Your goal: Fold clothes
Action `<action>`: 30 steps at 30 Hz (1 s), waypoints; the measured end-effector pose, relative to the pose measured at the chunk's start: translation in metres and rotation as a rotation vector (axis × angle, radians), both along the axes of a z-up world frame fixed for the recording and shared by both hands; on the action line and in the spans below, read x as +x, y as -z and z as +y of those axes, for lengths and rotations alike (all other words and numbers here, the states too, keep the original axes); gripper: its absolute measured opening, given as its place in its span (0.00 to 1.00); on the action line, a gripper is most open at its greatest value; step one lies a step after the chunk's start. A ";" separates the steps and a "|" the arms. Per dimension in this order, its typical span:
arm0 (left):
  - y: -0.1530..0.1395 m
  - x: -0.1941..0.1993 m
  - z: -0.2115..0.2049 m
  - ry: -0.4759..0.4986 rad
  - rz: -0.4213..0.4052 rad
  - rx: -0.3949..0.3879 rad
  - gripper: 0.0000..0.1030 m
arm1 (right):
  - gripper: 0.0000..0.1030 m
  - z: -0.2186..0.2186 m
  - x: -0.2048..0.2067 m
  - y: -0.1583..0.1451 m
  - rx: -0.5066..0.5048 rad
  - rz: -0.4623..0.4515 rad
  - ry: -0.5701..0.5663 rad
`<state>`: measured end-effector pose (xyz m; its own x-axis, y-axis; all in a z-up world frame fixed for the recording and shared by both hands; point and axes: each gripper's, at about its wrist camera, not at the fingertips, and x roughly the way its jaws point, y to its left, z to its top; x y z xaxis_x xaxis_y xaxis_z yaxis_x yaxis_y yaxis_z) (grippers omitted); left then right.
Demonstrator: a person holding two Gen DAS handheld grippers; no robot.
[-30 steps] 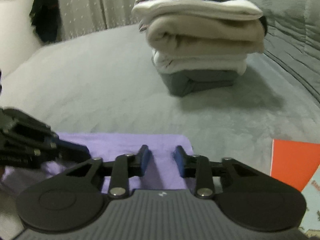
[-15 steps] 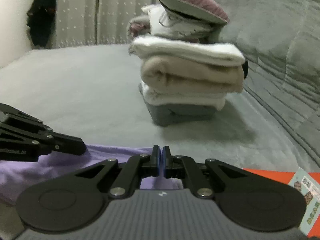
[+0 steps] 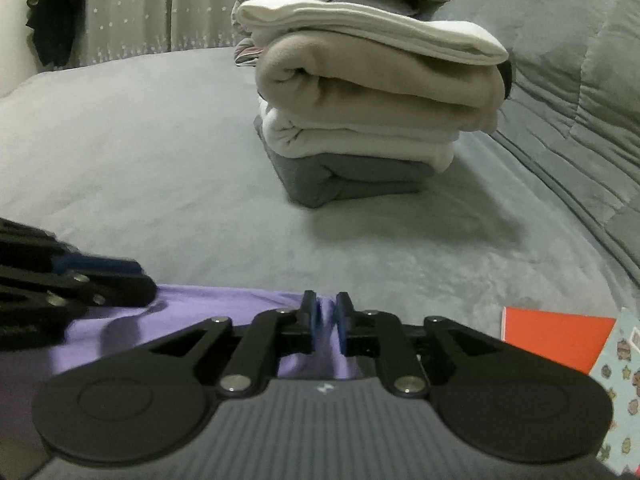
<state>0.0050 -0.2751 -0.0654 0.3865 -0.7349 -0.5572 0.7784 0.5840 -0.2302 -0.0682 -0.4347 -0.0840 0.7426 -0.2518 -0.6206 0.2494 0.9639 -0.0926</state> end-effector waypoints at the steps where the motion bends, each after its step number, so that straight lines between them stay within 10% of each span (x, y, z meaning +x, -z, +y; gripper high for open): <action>1: -0.002 0.001 0.007 -0.011 0.001 -0.002 0.28 | 0.35 0.001 -0.002 -0.002 0.002 -0.002 0.000; 19: -0.015 -0.026 0.184 -0.118 -0.001 0.074 0.35 | 0.45 0.067 -0.015 -0.030 0.090 -0.037 -0.264; 30: -0.009 -0.075 0.190 0.042 -0.094 0.083 0.35 | 0.45 0.146 -0.048 -0.022 0.037 -0.016 -0.636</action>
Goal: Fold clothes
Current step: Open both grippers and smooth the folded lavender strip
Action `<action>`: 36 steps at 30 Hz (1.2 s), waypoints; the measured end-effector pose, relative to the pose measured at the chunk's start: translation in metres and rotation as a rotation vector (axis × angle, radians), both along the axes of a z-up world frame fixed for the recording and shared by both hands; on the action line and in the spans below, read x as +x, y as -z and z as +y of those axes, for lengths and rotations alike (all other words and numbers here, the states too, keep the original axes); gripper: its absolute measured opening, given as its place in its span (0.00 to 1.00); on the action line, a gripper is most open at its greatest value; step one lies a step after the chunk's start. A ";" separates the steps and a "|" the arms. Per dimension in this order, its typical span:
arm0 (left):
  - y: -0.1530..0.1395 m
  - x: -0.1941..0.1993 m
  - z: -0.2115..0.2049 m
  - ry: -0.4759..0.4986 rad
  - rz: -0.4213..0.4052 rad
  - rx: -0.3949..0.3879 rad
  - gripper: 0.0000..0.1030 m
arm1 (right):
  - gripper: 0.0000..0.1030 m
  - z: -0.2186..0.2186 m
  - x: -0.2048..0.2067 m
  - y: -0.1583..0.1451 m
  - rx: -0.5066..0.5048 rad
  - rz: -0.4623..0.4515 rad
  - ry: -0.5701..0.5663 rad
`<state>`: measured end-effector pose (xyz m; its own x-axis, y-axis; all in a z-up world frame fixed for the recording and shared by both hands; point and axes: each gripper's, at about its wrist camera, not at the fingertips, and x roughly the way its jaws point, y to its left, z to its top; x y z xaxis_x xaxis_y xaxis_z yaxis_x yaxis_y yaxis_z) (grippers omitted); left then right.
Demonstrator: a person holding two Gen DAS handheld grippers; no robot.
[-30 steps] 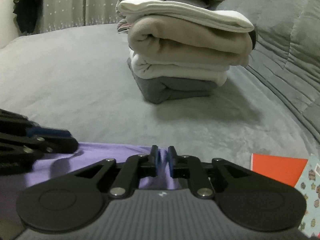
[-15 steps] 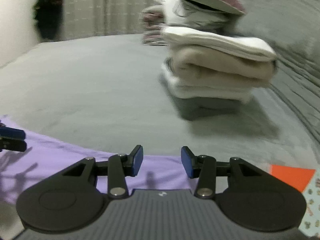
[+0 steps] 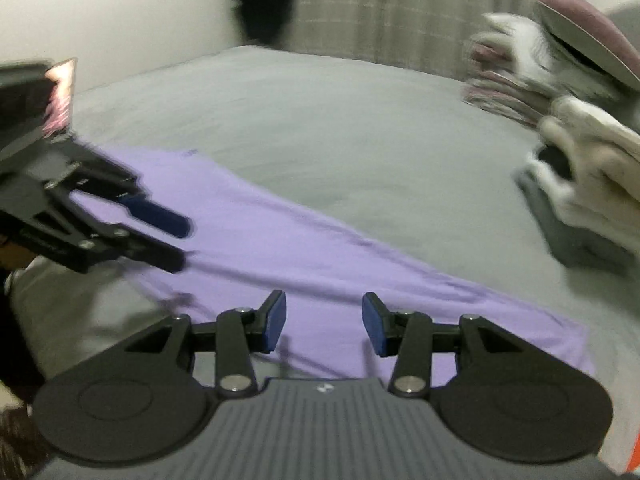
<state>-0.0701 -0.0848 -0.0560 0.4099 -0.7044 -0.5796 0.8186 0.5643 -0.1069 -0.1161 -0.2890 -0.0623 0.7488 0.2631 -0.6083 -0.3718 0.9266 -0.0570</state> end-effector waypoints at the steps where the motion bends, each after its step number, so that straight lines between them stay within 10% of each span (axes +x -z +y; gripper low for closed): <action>1: 0.001 -0.003 -0.002 0.016 -0.008 0.010 0.35 | 0.45 0.005 -0.002 0.001 -0.012 -0.001 -0.026; 10: 0.012 -0.007 -0.007 0.036 -0.027 0.064 0.35 | 0.44 0.031 0.004 0.018 -0.127 0.027 -0.109; 17: 0.012 -0.016 -0.012 0.060 -0.073 0.093 0.35 | 0.01 0.034 0.000 0.017 -0.143 -0.010 -0.106; 20: 0.010 -0.019 -0.011 0.054 -0.088 0.095 0.35 | 0.00 0.026 -0.002 0.006 -0.109 -0.049 -0.088; 24: 0.002 -0.017 -0.007 0.031 -0.081 0.080 0.01 | 0.00 0.013 -0.004 -0.010 -0.039 -0.052 -0.083; 36: 0.016 -0.021 -0.012 0.085 0.006 0.133 0.02 | 0.00 0.021 0.011 0.012 -0.127 0.119 -0.173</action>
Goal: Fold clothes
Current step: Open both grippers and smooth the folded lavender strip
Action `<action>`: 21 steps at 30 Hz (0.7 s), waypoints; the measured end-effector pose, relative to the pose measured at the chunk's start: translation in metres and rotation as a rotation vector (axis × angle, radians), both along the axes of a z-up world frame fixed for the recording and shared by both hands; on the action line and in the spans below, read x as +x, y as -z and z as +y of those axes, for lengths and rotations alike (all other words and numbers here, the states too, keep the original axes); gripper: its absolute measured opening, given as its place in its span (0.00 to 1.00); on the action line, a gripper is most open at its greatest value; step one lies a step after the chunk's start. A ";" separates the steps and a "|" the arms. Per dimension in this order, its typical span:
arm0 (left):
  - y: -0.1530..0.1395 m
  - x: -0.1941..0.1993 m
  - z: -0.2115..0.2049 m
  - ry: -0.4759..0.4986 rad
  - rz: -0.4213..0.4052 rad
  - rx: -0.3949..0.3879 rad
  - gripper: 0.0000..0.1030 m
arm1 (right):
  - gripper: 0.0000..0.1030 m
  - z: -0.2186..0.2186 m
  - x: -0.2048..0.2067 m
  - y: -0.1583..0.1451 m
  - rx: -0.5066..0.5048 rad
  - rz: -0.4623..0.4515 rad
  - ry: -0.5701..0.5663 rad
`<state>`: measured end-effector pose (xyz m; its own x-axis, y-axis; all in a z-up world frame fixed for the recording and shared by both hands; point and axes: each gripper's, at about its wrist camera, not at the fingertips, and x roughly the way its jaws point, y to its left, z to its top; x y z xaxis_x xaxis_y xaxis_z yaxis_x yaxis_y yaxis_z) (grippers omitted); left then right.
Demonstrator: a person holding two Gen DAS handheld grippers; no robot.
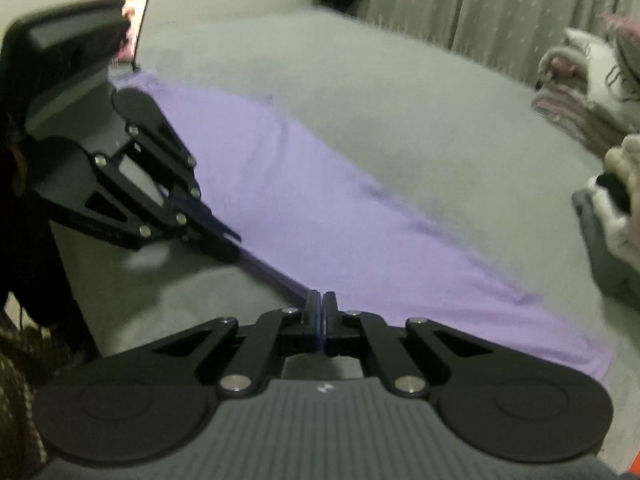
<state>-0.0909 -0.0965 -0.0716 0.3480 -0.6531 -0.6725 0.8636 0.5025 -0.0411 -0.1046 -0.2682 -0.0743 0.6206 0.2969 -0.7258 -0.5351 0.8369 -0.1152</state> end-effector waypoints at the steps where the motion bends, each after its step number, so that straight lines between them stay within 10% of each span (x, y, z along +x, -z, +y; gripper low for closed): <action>1: 0.000 0.001 0.000 0.001 0.008 -0.005 0.05 | 0.01 0.002 0.002 0.004 -0.013 0.019 -0.004; 6: -0.012 0.011 0.010 0.070 0.101 -0.057 0.39 | 0.16 -0.004 0.011 -0.005 0.033 0.069 -0.016; 11: -0.020 0.029 0.025 0.031 0.110 -0.089 0.39 | 0.34 -0.016 0.016 -0.016 0.143 0.035 0.052; 21: -0.019 0.084 0.039 -0.174 0.038 -0.134 0.37 | 0.34 0.000 0.064 -0.019 0.211 -0.046 0.131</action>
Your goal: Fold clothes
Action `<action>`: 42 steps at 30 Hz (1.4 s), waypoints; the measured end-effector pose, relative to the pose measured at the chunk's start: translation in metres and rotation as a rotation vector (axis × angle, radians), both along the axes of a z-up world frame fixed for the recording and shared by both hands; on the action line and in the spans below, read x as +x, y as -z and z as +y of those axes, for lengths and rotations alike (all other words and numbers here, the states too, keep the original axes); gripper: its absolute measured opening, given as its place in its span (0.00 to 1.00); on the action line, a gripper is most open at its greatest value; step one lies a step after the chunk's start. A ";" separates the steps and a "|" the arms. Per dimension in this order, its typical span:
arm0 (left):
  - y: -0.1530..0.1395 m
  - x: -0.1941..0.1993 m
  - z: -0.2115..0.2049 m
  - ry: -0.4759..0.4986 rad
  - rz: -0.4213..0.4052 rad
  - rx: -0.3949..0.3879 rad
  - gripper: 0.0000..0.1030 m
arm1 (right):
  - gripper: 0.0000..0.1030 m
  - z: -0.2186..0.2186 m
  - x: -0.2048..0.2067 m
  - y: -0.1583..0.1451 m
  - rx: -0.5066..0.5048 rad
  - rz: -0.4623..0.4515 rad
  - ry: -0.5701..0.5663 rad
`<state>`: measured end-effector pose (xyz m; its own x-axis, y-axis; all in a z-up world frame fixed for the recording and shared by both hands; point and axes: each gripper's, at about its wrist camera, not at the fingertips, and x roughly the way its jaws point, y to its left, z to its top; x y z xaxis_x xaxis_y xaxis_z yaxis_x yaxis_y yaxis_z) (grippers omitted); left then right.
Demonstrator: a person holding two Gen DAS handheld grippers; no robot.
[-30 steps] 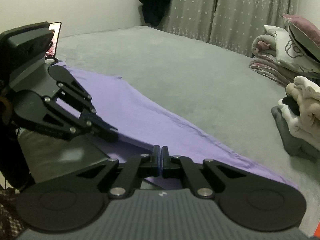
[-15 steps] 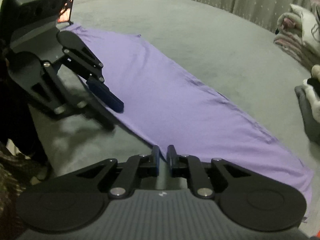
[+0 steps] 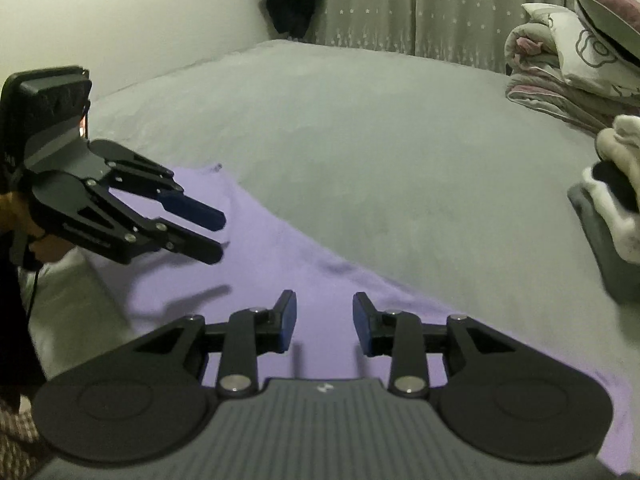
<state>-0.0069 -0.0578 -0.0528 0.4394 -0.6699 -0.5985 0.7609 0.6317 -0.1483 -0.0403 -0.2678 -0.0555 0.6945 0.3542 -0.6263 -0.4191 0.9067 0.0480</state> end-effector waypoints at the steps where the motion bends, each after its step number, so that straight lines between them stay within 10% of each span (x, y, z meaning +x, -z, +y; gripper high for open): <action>1: 0.001 0.005 0.001 -0.008 0.005 -0.007 0.37 | 0.34 0.003 0.006 0.001 0.005 0.000 0.000; 29: 0.034 0.025 0.021 0.030 0.075 -0.091 0.30 | 0.34 0.023 0.068 0.009 0.233 0.164 -0.254; 42: 0.026 0.025 0.028 0.046 0.070 -0.040 0.30 | 0.34 0.014 0.078 0.015 0.176 0.132 -0.138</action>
<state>0.0184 -0.0298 -0.0793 0.3657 -0.7126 -0.5987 0.7761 0.5886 -0.2265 0.0376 -0.2535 -0.0700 0.5479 0.5515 -0.6290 -0.5180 0.8141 0.2626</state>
